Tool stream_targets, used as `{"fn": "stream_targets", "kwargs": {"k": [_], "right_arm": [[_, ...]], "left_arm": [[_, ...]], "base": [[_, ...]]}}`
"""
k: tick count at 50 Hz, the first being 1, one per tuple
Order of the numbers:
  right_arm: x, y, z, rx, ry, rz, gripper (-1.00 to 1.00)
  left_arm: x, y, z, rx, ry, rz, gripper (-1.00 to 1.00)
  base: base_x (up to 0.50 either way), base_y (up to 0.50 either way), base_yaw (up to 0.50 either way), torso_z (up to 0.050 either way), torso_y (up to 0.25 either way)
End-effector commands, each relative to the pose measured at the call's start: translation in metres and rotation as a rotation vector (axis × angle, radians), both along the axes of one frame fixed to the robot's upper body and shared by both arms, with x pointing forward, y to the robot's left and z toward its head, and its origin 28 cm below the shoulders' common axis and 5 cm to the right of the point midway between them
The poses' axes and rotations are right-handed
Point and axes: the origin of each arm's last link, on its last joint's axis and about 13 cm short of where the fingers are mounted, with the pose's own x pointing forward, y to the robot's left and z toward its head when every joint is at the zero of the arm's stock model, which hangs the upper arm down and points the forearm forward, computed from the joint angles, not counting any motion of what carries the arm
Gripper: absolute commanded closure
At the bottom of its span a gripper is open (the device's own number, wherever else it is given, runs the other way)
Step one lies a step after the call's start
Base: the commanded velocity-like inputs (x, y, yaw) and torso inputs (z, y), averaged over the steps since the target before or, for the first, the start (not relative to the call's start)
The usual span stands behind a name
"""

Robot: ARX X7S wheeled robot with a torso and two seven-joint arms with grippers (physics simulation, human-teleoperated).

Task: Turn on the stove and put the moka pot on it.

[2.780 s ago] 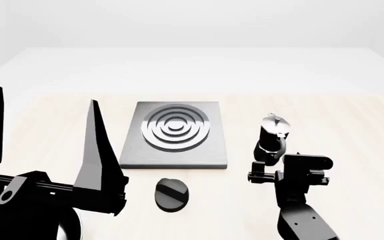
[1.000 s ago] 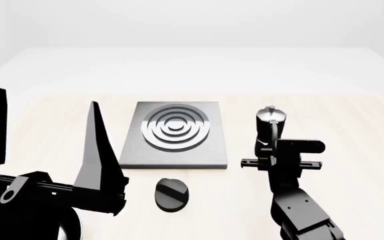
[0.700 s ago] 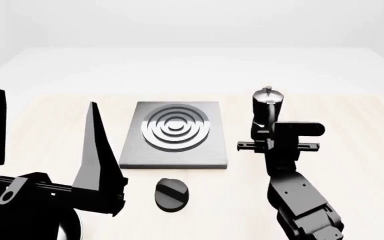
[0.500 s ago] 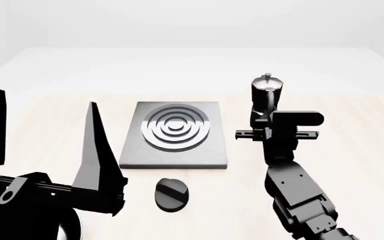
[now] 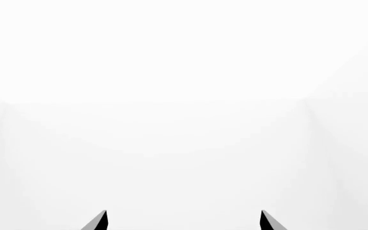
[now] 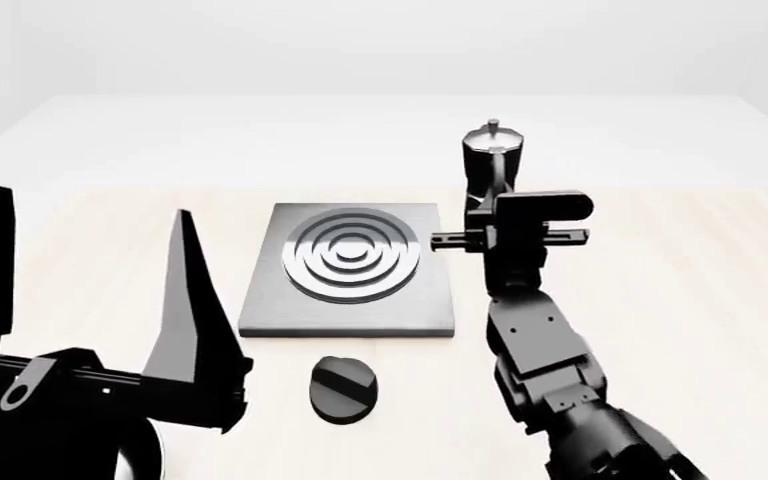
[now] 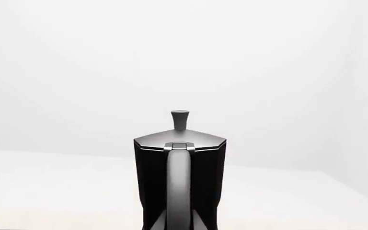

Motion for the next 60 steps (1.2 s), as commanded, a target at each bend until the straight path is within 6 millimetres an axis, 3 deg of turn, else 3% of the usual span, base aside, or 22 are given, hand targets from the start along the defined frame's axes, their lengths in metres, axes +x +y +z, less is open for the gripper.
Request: {"fn": "stream_targets", "kwargs": {"k": [1,21,44,60], "right_arm": [[0.01,0.025,0.022,-0.023,-0.05,0.054,1.0],[0.011,0.053,0.04,-0.034,-0.047,0.14,1.0],[-0.008,0.078,0.026,0.162,-0.072,0.394,1.0],[-0.011,0.083,0.027,0.157,-0.077,0.417,1.0]], "left_arm": [[0.0,0.001,-0.003,-0.003,0.005,0.001,-1.0],[0.002,-0.001,-0.006,-0.002,0.023,-0.005,-1.0],[0.004,-0.001,-0.009,-0.005,0.041,-0.003,-1.0],[0.004,0.0,-0.013,0.0,0.063,0.005,-1.0]], "base": [[0.0,0.0,0.0,0.0,0.0],[0.0,0.0,0.0,0.0,0.002],[0.0,0.0,0.0,0.001,0.001],[0.0,0.0,0.0,0.0,0.001]]}}
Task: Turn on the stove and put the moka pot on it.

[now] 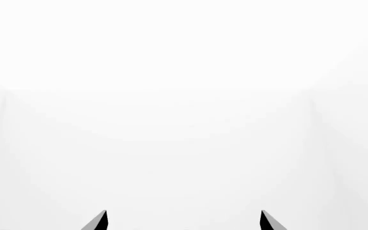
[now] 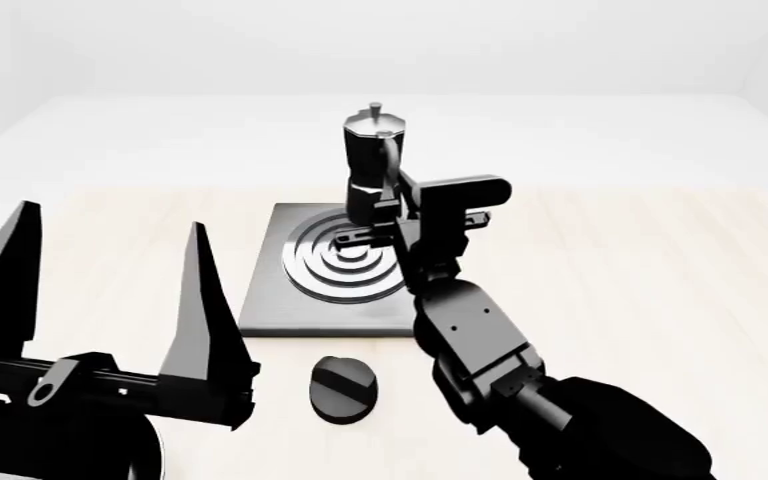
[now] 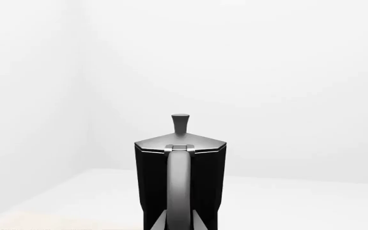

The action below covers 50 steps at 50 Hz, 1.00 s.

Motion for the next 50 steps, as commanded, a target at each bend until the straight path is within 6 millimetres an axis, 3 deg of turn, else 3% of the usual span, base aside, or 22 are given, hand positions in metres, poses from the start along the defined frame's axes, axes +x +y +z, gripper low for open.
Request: {"fn": "stream_targets", "kwargs": {"k": [1,19,40,50], "right_arm": [[-0.001,0.007,0.007,0.005,-0.041,0.045,1.0],[-0.002,0.01,0.011,0.009,-0.066,0.061,1.0],[-0.004,0.013,0.012,0.016,-0.105,0.079,1.0],[-0.004,0.019,0.027,0.036,-0.183,0.092,1.0]], "left_arm": [[0.0,0.0,-0.002,0.01,0.016,0.009,-1.0],[0.001,0.0,-0.002,0.018,0.018,0.01,-1.0],[-0.002,0.001,-0.001,0.011,0.001,0.007,-1.0],[-0.002,0.001,-0.002,0.008,0.003,0.004,-1.0]], "base": [[0.0,0.0,0.0,0.0,0.0],[0.0,0.0,0.0,0.0,0.002],[0.0,0.0,0.0,0.006,-0.104],[0.0,0.0,0.0,0.006,-0.102]]}}
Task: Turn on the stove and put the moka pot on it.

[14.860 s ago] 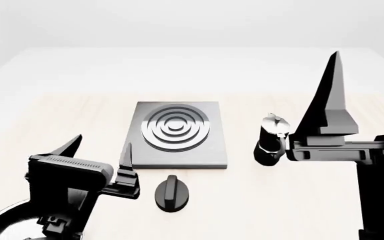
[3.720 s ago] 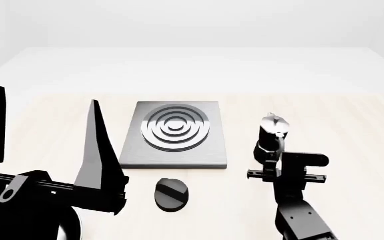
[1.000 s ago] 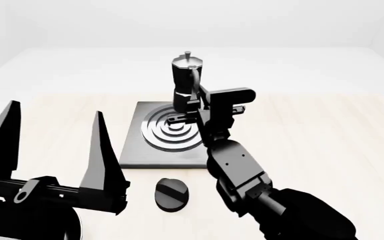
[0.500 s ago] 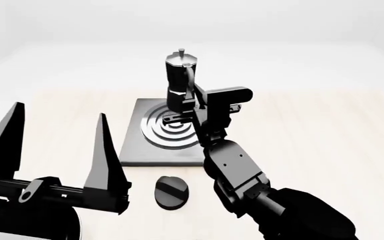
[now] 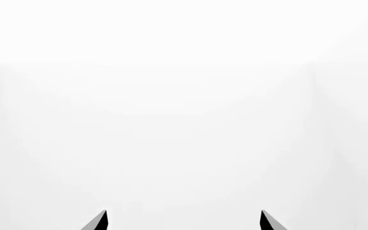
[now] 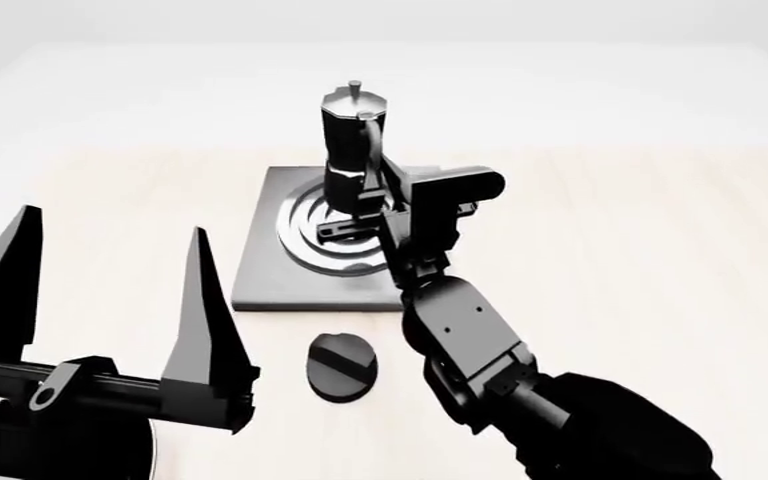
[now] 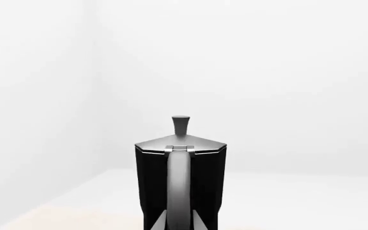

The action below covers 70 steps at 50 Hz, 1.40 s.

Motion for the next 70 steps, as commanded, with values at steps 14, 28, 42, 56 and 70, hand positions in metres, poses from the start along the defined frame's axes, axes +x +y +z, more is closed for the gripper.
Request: {"fn": "stream_targets", "kwargs": {"k": [14,28,42,56,70], "right_arm": [[0.0025,0.0044,0.0163,-0.009,-0.088,-0.014,1.0],[0.001,0.0084,0.0197,-0.009,-0.104,-0.004,1.0],[0.0007,0.0085,0.0195,-0.005,-0.106,-0.006,1.0],[0.0001,0.0075,0.0163,-0.004,-0.101,-0.005,1.0],[-0.0003,0.0075,0.0144,-0.013,-0.093,-0.005,1.0]], "left_arm": [[0.0004,0.0001,-0.0005,-0.003,0.0,-0.004,-1.0],[0.0,0.0001,-0.0012,-0.005,-0.001,-0.005,-1.0],[0.0004,0.0001,-0.0021,-0.006,0.001,-0.008,-1.0],[0.0002,-0.0004,-0.0017,-0.009,-0.001,-0.012,-1.0],[-0.0004,-0.0008,-0.0017,-0.015,-0.011,-0.027,-1.0]], "base": [[0.0,0.0,0.0,0.006,-0.102],[0.0,0.0,0.0,0.006,-0.102],[0.0,0.0,0.0,0.006,-0.102],[0.0,0.0,0.0,0.006,-0.09],[0.0,0.0,0.0,0.002,-0.008]]}}
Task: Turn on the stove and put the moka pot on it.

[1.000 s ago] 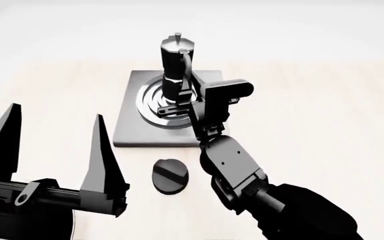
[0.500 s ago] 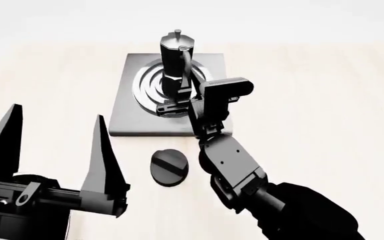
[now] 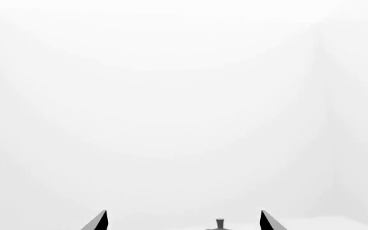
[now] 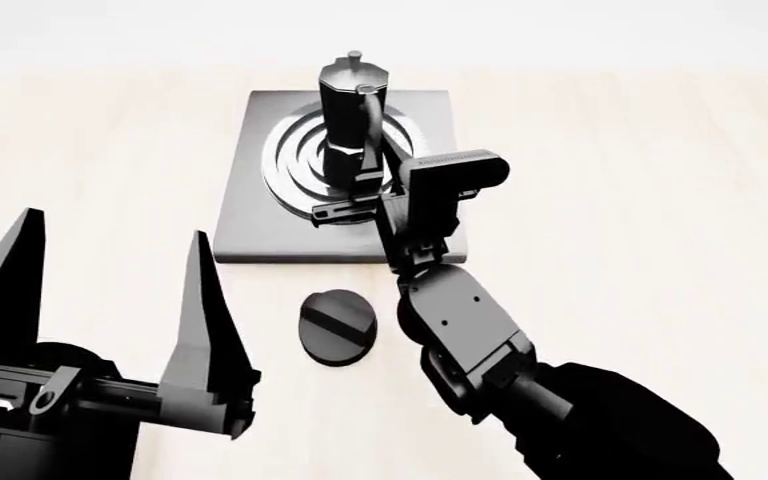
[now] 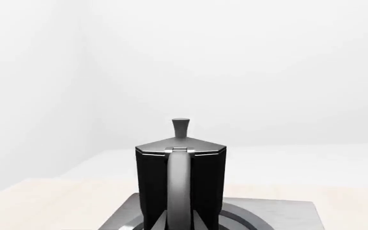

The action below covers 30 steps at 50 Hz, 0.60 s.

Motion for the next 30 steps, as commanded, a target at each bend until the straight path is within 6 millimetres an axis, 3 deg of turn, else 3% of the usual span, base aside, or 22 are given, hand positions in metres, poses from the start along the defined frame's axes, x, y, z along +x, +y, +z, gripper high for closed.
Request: {"fn": "stream_targets", "kwargs": {"k": [1,9,10,30], "right_arm": [[-0.0015,0.0022,-0.0026,-0.027,-0.005,0.015,1.0],[-0.001,0.002,-0.0025,-0.029,0.004,0.002,1.0],[-0.001,0.002,-0.0025,-0.026,0.005,0.002,-1.0],[-0.0033,0.0042,-0.0032,-0.012,-0.004,0.026,-1.0]], "left_arm": [[-0.0001,-0.0005,-0.0002,-0.003,-0.005,-0.009,-1.0],[0.001,-0.0003,-0.0004,-0.003,-0.002,-0.008,-1.0],[0.0008,-0.0005,-0.0002,-0.003,-0.002,-0.008,-1.0],[0.0016,-0.0009,0.0016,-0.003,-0.005,-0.008,-1.0]], "base": [[0.0,0.0,0.0,0.0,0.0],[0.0,0.0,0.0,0.0,0.0],[0.0,0.0,0.0,0.0,0.0],[0.0,0.0,0.0,0.0,0.0]]}}
